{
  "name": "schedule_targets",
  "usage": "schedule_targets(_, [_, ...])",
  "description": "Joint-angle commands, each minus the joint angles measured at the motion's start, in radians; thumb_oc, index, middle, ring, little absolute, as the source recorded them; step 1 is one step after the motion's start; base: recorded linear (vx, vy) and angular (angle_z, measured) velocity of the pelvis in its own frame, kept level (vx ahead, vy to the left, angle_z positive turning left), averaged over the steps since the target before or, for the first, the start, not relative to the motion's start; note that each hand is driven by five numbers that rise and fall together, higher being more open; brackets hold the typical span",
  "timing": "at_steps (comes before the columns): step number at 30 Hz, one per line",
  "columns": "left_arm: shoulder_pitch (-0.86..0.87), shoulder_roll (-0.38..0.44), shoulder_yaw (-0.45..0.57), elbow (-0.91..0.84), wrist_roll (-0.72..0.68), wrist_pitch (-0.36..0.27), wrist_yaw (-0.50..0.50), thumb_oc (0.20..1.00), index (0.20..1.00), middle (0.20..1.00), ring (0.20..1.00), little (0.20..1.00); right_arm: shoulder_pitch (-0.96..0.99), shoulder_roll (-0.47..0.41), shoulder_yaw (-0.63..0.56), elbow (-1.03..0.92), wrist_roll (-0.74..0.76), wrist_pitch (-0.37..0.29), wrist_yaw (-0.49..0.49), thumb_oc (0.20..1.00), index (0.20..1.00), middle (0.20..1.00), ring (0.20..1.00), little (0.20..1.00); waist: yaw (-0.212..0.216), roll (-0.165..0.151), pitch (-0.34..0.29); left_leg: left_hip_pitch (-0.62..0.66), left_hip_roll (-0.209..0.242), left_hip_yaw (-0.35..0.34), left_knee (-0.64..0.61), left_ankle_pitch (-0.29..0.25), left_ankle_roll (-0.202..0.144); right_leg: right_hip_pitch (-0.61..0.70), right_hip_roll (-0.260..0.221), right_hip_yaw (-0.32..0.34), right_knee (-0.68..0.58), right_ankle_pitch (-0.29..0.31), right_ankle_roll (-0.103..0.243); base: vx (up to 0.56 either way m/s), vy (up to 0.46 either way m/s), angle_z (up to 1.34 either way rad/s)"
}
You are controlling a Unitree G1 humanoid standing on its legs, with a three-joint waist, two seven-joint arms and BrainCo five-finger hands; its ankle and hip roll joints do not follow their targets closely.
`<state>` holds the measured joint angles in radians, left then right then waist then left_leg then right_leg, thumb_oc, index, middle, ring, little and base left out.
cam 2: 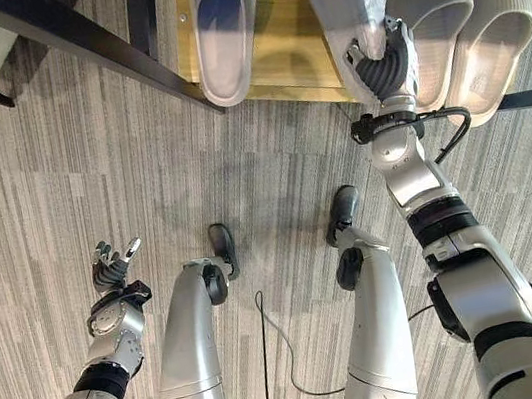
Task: Arrange the slippers neatly on the shoe rack.
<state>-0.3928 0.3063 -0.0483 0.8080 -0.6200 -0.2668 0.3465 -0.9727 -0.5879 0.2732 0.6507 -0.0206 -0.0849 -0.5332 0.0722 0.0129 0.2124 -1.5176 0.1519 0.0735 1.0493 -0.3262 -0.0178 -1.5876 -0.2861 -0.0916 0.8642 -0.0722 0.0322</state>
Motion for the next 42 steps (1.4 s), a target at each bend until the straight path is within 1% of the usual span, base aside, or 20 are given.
schedule_targets(1, [0.037,0.064,-0.010,0.028,-0.015,-0.017,-0.018,1.000,1.000,1.000,1.000,1.000,-0.040,-0.024,0.022,-0.010,0.056,-0.024,-0.005,0.592,0.592,0.592,0.592,0.592,0.000,0.002,-0.025,-0.022,-0.004,-0.023,-0.152,0.136,0.044,0.074,-0.045,0.024,-0.017,-0.004,0.046,0.02,0.076,0.01])
schedule_targets(2, [0.034,0.080,-0.026,0.022,-0.004,-0.013,-0.019,1.000,1.000,1.000,1.000,1.000,-0.099,-0.025,0.057,0.022,0.088,-0.016,0.009,1.000,1.000,1.000,1.000,1.000,0.009,0.003,-0.029,-0.021,-0.007,-0.021,-0.164,0.141,0.043,0.078,-0.049,0.021,-0.026,-0.003,0.048,0.03,0.108,0.05])
schedule_targets(3, [0.027,0.079,-0.035,0.055,0.016,0.001,-0.024,1.000,1.000,1.000,1.000,1.000,-0.126,-0.002,0.085,0.001,0.043,0.006,0.009,1.000,1.000,1.000,1.000,1.000,0.004,0.003,-0.027,-0.016,-0.008,-0.014,-0.179,0.145,0.041,0.082,-0.049,0.019,-0.035,-0.005,0.048,0.03,0.093,0.07])
schedule_targets(4, [0.027,0.079,-0.036,0.055,0.016,0.001,-0.024,1.000,1.000,1.000,1.000,1.000,-0.126,-0.002,0.085,0.001,0.043,0.006,0.009,1.000,1.000,1.000,1.000,1.000,0.004,0.003,-0.027,-0.016,-0.008,-0.014,-0.179,0.145,0.041,0.082,-0.049,0.019,-0.035,-0.005,0.048,0.02,0.065,0.05])
schedule_targets(6, [0.028,0.066,-0.032,0.059,0.029,0.006,-0.024,1.000,1.000,1.000,1.000,1.000,-0.101,0.009,0.073,-0.046,-0.039,0.027,-0.009,1.000,1.000,1.000,1.000,1.000,0.001,0.005,-0.030,-0.016,-0.012,-0.014,-0.182,0.145,0.042,0.084,-0.048,0.018,-0.034,-0.009,0.046,0.00,0.000,0.00])
schedule_targets(7, [0.029,0.059,-0.032,0.057,0.042,0.005,-0.024,1.000,1.000,1.000,1.000,1.000,-0.068,0.019,0.049,-0.070,-0.075,0.035,-0.022,1.000,1.000,1.000,1.000,1.000,0.001,0.008,-0.034,-0.015,-0.015,-0.016,-0.186,0.146,0.043,0.085,-0.047,0.019,-0.035,-0.008,0.047,0.00,0.000,0.00])
schedule_targets(15, [0.031,0.054,-0.029,0.045,0.094,0.005,-0.015,1.000,1.000,1.000,1.000,1.000,0.086,0.070,-0.035,-0.120,-0.101,0.022,-0.033,1.000,1.000,1.000,1.000,1.000,-0.008,0.007,-0.038,-0.005,-0.022,-0.019,-0.212,0.155,0.042,0.097,-0.043,0.017,-0.057,0.004,0.055,0.00,0.000,0.00])
schedule_targets(17, [0.034,0.046,-0.025,0.038,0.114,0.009,-0.007,1.000,1.000,1.000,1.000,1.000,0.210,0.117,-0.084,-0.157,-0.094,0.008,-0.036,1.000,1.000,1.000,1.000,1.000,-0.019,0.007,-0.043,0.000,-0.026,-0.019,-0.228,0.157,0.045,0.101,-0.040,0.018,-0.068,0.012,0.060,-0.02,0.018,-0.01])
schedule_targets(19, [0.048,0.038,-0.023,0.026,0.116,0.010,-0.002,1.000,1.000,1.000,1.000,1.000,0.271,0.144,-0.098,-0.187,-0.082,-0.002,-0.031,1.000,1.000,1.000,1.000,1.000,-0.024,0.007,-0.045,0.005,-0.026,-0.018,-0.236,0.159,0.046,0.108,-0.041,0.017,-0.077,0.017,0.063,-0.02,0.038,-0.05])
schedule_targets(21, [0.057,0.035,-0.016,0.019,0.118,0.012,-0.004,1.000,1.000,1.000,1.000,1.000,0.305,0.148,-0.089,-0.206,-0.095,-0.003,-0.012,1.000,1.000,1.000,1.000,1.000,-0.024,0.006,-0.045,0.009,-0.028,-0.018,-0.241,0.158,0.047,0.110,-0.045,0.016,-0.082,0.021,0.066,-0.02,0.052,0.00])
schedule_targets(24, [0.052,0.036,-0.015,0.031,0.123,0.008,-0.007,1.000,1.000,1.000,1.000,1.000,0.287,0.134,-0.056,-0.204,-0.136,0.013,0.008,1.000,1.000,1.000,1.000,1.000,-0.022,0.003,-0.046,0.008,-0.037,-0.024,-0.267,0.173,0.048,0.114,-0.053,0.017,-0.104,0.033,0.074,-0.02,0.055,0.04])
schedule_targets(28, [0.051,0.043,-0.018,0.038,0.123,0.006,-0.007,1.000,1.000,1.000,1.000,1.000,0.251,0.116,-0.054,-0.184,-0.148,0.022,0.000,1.000,1.000,1.000,1.000,1.000,-0.014,-0.001,-0.047,0.006,-0.044,-0.027,-0.285,0.182,0.049,0.114,-0.059,0.015,-0.116,0.036,0.077,-0.01,0.018,0.06])
schedule_targets(32, [0.056,0.050,-0.013,0.048,0.127,0.004,-0.008,1.000,1.000,1.000,1.000,1.000,0.186,0.075,-0.033,-0.148,-0.209,0.054,-0.007,1.000,1.000,1.000,1.000,1.000,-0.002,0.000,-0.055,-0.010,-0.053,-0.030,-0.267,0.181,0.052,0.092,-0.061,0.024,-0.090,0.032,0.074,0.02,0.015,0.03])
schedule_targets(36, [0.059,0.055,-0.020,0.058,0.130,-0.001,-0.009,1.000,1.000,1.000,1.000,1.000,0.116,0.067,-0.031,-0.092,-0.197,0.062,-0.030,1.000,1.000,1.000,1.000,1.000,0.012,0.004,-0.058,-0.020,-0.052,-0.031,-0.258,0.180,0.052,0.079,-0.064,0.030,-0.081,0.030,0.073,0.03,0.024,0.04])
schedule_targets(39, [0.056,0.064,-0.036,0.063,0.140,-0.001,-0.011,1.000,1.000,1.000,1.000,1.000,0.066,0.064,-0.009,-0.042,-0.161,0.063,-0.021,1.000,1.000,1.000,1.000,1.000,0.020,0.007,-0.055,-0.022,-0.050,-0.027,-0.253,0.179,0.051,0.076,-0.065,0.032,-0.079,0.027,0.071,0.01,0.005,0.00])
schedule_targets(42, [0.049,0.069,-0.057,0.069,0.166,0.005,-0.013,1.000,1.000,1.000,1.000,1.000,0.059,0.083,0.002,-0.035,-0.136,0.058,-0.005,1.000,1.000,1.000,1.000,1.000,0.017,0.010,-0.057,-0.023,-0.050,-0.027,-0.243,0.175,0.051,0.073,-0.063,0.033,-0.071,0.023,0.069,0.02,0.007,0.01])
